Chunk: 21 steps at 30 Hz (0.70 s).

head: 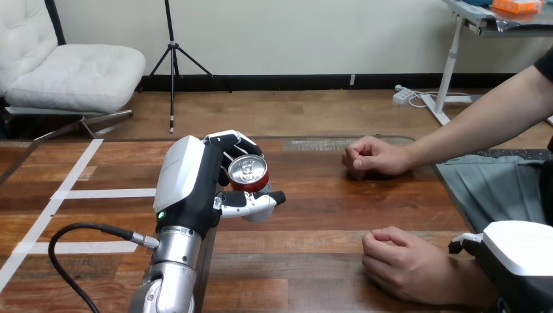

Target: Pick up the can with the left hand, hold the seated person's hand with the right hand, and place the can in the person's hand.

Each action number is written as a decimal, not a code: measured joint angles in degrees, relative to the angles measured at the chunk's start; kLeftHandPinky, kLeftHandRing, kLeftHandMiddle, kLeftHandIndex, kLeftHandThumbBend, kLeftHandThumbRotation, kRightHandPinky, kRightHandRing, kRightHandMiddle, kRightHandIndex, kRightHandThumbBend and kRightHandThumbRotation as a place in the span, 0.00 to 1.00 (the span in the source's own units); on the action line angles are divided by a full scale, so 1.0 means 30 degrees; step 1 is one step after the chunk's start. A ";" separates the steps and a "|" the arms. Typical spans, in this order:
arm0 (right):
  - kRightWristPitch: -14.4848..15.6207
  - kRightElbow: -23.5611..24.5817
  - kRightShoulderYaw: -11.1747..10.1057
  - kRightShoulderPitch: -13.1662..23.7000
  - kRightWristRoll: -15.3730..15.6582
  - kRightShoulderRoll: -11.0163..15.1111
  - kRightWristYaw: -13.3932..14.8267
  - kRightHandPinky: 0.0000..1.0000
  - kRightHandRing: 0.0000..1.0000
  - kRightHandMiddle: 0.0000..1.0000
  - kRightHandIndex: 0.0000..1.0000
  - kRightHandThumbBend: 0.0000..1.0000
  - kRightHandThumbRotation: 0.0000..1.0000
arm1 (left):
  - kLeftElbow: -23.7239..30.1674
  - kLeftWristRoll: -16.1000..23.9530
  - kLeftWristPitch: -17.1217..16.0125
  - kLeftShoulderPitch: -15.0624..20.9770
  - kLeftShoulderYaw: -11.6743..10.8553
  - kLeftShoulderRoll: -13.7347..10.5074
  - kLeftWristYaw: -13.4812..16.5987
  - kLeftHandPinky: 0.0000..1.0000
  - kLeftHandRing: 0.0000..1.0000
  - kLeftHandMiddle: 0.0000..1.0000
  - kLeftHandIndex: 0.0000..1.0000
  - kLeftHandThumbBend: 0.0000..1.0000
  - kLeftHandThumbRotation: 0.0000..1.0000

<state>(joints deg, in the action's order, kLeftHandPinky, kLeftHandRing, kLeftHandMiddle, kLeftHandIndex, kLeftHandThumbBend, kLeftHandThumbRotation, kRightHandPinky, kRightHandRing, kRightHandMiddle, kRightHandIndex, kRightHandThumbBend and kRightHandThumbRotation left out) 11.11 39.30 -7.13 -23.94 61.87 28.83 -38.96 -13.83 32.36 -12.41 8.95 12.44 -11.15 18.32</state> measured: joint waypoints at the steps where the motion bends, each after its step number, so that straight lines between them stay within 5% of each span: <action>1: 0.0011 -0.0054 0.0004 0.0001 -0.0008 0.0000 0.0075 0.84 0.88 0.88 0.84 0.89 0.01 | 0.0000 0.0000 0.0000 0.0000 0.0000 0.0000 0.0005 0.36 0.40 0.47 0.49 0.75 0.00; 21: 0.0043 -0.0896 0.0003 0.0008 -0.0470 -0.0014 0.2126 0.85 0.90 0.90 0.86 0.90 0.04 | -0.0007 0.0008 -0.0026 0.0000 0.0000 0.0003 0.0030 0.35 0.41 0.47 0.49 0.75 0.00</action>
<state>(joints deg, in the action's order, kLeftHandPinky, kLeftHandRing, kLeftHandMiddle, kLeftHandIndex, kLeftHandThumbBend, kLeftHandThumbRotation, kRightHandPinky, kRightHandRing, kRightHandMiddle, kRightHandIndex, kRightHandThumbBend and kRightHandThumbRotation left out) 11.24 36.61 -7.12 -23.92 60.46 28.79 -32.58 -13.85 32.39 -12.49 8.95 12.45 -11.14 18.41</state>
